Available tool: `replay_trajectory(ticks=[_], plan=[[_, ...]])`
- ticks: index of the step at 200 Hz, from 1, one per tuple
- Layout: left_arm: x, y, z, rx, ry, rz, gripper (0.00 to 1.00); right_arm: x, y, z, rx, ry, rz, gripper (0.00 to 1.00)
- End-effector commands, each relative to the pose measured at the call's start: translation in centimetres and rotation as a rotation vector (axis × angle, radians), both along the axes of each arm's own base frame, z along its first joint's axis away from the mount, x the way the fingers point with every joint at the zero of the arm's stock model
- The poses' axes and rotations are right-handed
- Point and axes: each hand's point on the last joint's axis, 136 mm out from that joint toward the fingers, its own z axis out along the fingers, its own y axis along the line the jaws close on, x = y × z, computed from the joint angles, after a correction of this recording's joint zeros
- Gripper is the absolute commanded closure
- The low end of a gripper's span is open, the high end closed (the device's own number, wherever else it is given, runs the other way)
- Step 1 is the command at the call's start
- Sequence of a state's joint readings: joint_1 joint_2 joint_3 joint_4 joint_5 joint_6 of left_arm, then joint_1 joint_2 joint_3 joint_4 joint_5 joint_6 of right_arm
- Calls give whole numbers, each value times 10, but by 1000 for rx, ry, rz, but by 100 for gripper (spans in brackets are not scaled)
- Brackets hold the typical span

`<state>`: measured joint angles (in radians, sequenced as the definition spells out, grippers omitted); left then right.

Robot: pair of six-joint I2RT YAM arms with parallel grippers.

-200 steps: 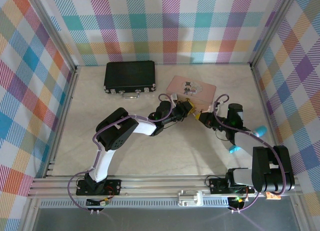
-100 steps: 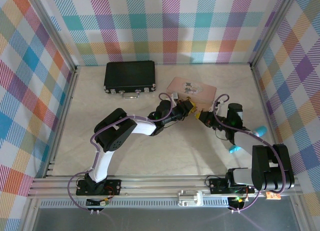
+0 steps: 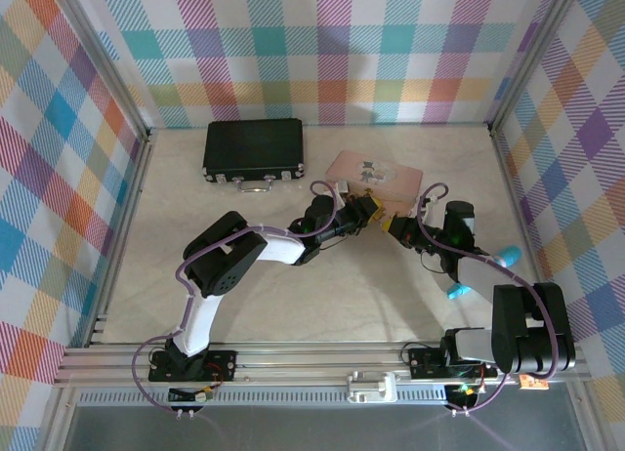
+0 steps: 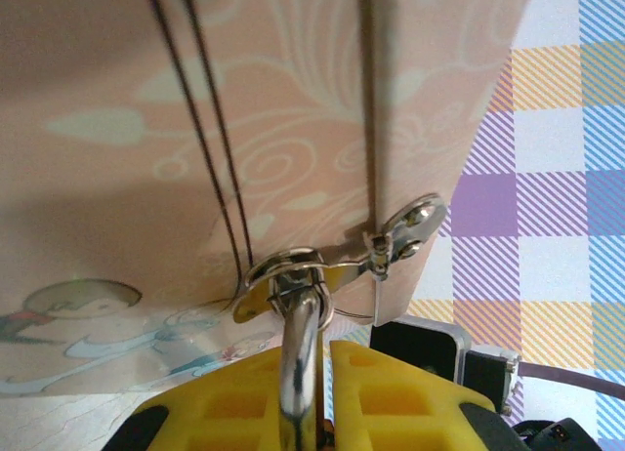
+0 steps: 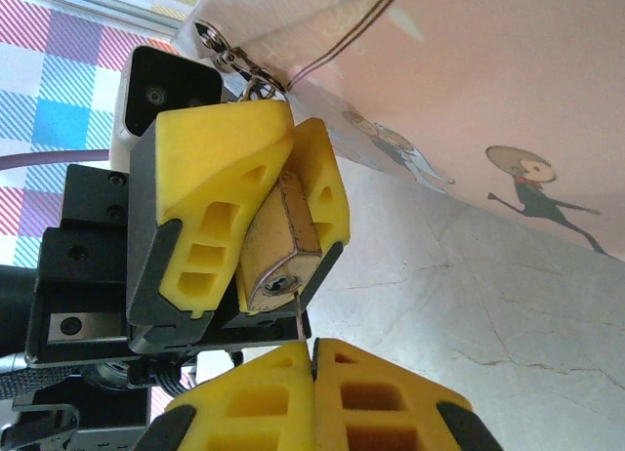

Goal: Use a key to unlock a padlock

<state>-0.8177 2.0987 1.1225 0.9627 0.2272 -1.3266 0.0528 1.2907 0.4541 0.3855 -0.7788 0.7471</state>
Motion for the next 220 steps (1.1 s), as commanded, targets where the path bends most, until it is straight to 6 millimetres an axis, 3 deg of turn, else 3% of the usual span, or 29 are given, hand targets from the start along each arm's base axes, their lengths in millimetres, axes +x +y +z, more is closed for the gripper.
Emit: replay_trajectory(ticks=[1, 41, 220], plan=[[-10, -1, 43, -64, -94, -19, 100, 0, 2, 19, -15, -63, 24, 100], [-5, 1, 47, -72, -107, -6, 100, -6, 0, 9, -10, -34, 22, 100], [-19, -7, 53, -76, -115, -35, 100, 23, 1, 25, 100, -81, -73, 100]])
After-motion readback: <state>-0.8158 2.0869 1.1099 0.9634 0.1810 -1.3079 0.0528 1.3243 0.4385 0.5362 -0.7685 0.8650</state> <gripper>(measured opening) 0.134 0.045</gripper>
